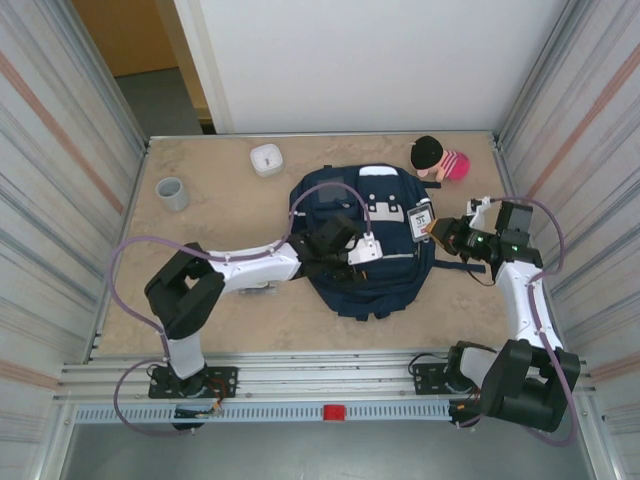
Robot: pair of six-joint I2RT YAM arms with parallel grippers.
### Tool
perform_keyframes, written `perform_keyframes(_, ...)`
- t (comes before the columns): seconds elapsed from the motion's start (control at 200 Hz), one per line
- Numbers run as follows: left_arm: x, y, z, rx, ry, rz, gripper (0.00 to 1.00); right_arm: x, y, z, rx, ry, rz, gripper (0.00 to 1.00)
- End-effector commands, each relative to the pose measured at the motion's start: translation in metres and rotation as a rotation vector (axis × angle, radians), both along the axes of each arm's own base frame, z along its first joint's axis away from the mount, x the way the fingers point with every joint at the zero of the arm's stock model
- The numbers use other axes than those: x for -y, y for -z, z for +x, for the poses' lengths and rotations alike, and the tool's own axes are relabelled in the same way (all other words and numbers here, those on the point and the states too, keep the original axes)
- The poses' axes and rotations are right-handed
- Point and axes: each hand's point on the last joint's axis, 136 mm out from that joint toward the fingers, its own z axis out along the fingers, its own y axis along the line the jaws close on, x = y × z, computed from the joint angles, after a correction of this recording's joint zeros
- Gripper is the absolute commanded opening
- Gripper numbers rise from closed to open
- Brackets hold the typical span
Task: Pack the student bag
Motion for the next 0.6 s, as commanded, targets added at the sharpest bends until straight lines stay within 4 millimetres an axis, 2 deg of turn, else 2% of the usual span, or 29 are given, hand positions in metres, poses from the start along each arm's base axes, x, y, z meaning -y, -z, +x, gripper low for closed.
perform_keyframes(0.0,0.002,-0.005,0.028,0.103,-0.060,0.020,0.66,0.000,-0.005,-0.006,0.028,-0.018,-0.006,0.11)
perform_keyframes(0.06,-0.001,-0.009,0.032,0.118,-0.091,0.019,0.40,0.004,-0.005,-0.007,0.028,-0.004,-0.013,0.11)
perform_keyframes(0.085,-0.001,-0.014,0.033,0.121,-0.098,0.007,0.33,0.006,-0.005,-0.007,0.029,0.005,-0.018,0.11)
perform_keyframes(0.236,0.001,-0.055,0.027,0.095,-0.134,-0.109,0.08,0.037,0.007,-0.011,-0.017,0.145,-0.050,0.11)
perform_keyframes(0.316,0.000,-0.079,0.028,0.074,-0.164,-0.169,0.05,0.051,0.014,-0.015,-0.050,0.213,-0.059,0.11)
perform_keyframes(0.341,-0.001,-0.087,0.029,0.062,-0.181,-0.192,0.05,0.054,0.011,-0.019,-0.038,0.232,-0.077,0.11)
perform_keyframes(0.416,-0.003,-0.109,0.031,0.012,-0.212,-0.262,0.04,0.056,0.014,-0.027,-0.056,0.254,-0.107,0.11)
perform_keyframes(0.506,-0.006,-0.135,0.036,-0.070,-0.255,-0.362,0.03,0.045,0.016,-0.037,-0.063,0.218,-0.091,0.12)
perform_keyframes(0.591,-0.008,-0.156,0.040,-0.145,-0.278,-0.454,0.03,0.023,0.017,-0.047,-0.064,0.130,-0.050,0.12)
